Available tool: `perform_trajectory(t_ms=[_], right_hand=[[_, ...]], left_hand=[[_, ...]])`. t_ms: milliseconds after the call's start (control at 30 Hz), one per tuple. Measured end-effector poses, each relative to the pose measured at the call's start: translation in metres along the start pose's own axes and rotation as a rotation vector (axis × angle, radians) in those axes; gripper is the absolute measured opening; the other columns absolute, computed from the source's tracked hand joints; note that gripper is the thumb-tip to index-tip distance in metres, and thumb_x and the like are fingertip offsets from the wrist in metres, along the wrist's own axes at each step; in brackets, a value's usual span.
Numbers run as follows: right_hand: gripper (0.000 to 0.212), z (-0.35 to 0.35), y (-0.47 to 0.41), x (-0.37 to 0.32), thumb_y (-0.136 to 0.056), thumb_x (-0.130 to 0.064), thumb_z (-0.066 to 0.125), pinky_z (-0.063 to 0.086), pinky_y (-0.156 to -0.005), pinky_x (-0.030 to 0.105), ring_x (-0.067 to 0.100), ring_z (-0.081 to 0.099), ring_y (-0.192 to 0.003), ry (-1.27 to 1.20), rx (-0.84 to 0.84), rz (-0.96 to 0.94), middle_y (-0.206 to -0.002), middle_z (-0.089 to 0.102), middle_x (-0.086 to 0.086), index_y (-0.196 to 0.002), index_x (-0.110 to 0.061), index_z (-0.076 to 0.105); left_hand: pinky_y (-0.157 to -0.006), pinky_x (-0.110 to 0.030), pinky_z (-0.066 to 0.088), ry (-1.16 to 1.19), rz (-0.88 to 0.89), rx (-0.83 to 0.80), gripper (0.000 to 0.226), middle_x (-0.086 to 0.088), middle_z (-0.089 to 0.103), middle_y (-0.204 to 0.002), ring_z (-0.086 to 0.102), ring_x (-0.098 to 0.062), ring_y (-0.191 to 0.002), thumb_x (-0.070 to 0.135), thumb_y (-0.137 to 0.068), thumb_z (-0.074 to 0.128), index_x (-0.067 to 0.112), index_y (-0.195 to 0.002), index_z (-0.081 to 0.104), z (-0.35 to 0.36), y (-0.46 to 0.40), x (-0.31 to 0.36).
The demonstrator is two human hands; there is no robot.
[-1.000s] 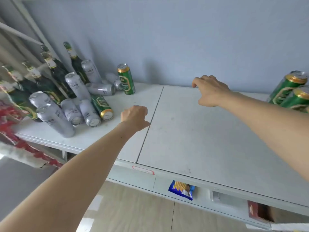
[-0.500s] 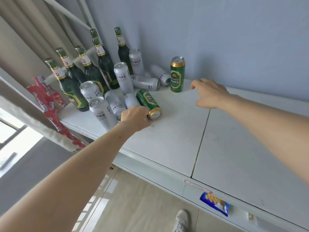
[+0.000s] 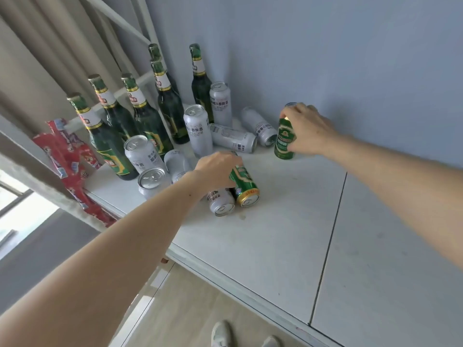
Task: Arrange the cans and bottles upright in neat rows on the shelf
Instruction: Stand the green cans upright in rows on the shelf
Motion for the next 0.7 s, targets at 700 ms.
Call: perform_trajectory(t_ms=[700], right_hand=[[0.088, 0.014, -0.064, 0.024, -0.068, -0.039, 0.081, 0.046, -0.091, 0.044, 0.033, 0.033, -0.129, 0.066, -0.108, 0.149, -0.141, 0.037, 0.005, -0.141, -0.019, 0.035]], left_hand=[[-0.105, -0.032, 0.031, -0.137, 0.402, -0.607, 0.081, 0.004, 0.044, -0.145, 0.039, -0.020, -0.133, 0.024, -0.074, 0.083, 0.031, -0.144, 0.042, 0.035, -0.090, 0.006]])
Point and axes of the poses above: each hand's wrist, its own y-axis away from the middle knuckle, its own z-axis out of the palm, x = y × z, the point moved 7 cm from there along -y, towards the middle knuckle
